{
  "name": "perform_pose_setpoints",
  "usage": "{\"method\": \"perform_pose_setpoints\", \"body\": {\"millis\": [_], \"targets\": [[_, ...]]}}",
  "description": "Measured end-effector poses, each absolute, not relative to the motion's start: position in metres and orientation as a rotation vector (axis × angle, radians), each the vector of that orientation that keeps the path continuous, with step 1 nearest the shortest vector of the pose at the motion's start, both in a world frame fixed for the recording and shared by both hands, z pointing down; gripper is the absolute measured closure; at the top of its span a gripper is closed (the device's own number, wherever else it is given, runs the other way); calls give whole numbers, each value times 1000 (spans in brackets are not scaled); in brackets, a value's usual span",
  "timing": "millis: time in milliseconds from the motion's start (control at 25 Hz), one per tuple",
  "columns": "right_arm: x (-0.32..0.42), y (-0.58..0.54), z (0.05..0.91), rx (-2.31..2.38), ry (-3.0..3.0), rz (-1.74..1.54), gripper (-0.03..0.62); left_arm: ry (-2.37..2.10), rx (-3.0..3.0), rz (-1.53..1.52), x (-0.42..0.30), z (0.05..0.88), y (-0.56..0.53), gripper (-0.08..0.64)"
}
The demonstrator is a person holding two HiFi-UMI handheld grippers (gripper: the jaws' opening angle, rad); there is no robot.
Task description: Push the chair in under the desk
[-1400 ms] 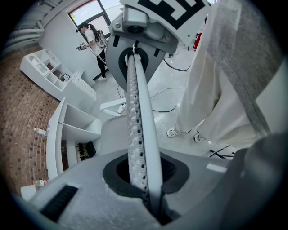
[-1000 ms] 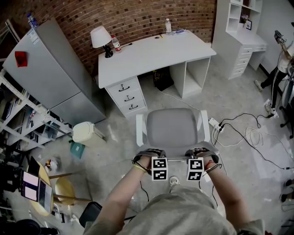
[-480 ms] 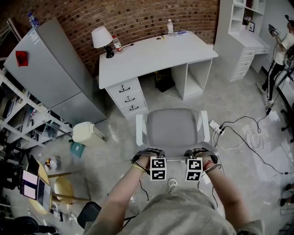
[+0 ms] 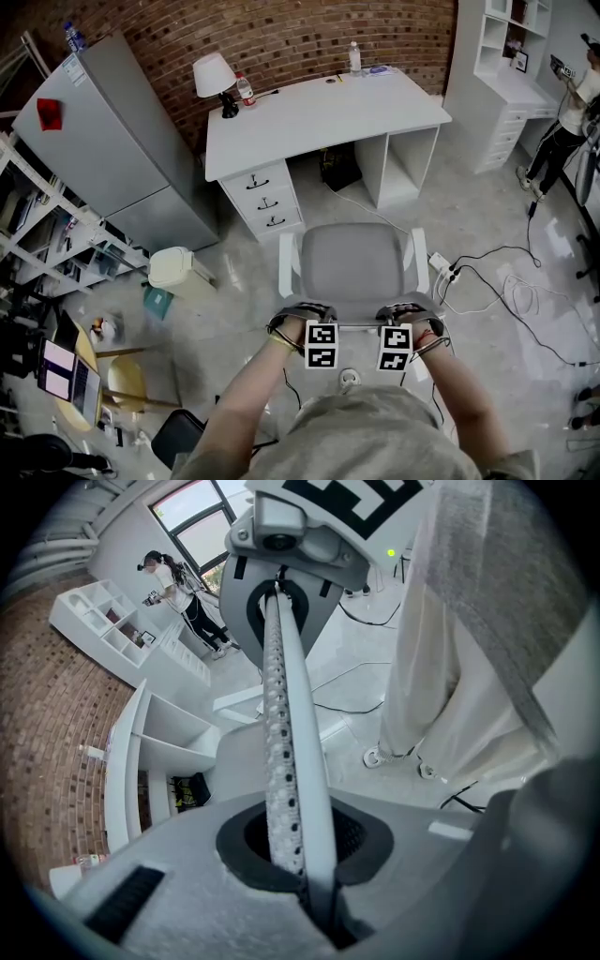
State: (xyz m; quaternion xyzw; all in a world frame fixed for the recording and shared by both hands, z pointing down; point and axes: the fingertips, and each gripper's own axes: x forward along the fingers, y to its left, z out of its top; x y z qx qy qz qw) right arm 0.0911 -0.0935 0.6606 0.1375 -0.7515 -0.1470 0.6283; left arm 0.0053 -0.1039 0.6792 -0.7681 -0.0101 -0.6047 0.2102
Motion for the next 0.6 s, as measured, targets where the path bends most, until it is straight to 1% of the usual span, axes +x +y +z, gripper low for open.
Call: {"method": "perform_pose_setpoints", "body": {"millis": [600], "targets": [[102, -113, 660, 305, -1719, -370, 581, 11, -2128, -1671, 16, 678, -123, 538]]}}
